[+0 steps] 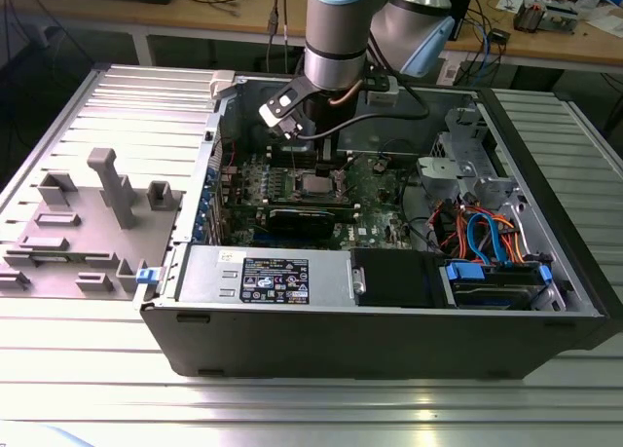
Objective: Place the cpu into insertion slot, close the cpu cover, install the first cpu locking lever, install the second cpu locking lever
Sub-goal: 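Close the cpu cover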
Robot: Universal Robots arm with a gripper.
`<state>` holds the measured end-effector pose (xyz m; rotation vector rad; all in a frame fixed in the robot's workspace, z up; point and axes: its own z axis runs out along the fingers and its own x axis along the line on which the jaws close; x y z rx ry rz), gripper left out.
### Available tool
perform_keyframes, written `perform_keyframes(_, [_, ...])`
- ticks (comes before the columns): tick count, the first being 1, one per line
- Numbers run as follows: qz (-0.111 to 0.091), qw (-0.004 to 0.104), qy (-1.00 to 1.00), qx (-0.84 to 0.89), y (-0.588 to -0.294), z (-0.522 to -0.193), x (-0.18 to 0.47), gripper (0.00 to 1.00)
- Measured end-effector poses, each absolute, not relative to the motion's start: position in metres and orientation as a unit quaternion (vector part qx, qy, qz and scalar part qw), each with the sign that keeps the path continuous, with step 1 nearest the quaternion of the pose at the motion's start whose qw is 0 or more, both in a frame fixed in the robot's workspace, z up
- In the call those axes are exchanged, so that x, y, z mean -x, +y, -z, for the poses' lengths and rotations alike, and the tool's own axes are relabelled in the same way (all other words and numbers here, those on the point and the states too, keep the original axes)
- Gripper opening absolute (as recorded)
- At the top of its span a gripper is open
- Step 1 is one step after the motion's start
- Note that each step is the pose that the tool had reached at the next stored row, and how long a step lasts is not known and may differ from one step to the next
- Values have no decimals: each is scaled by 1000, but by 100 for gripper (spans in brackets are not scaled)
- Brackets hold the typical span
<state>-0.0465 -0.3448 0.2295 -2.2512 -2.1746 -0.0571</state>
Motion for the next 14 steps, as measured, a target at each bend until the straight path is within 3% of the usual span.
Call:
perform_keyframes(4, [24,11,-695,719,-345,-229,46,11])
perform_keyframes(14, [24,11,-694,719,-345,-232,47,11])
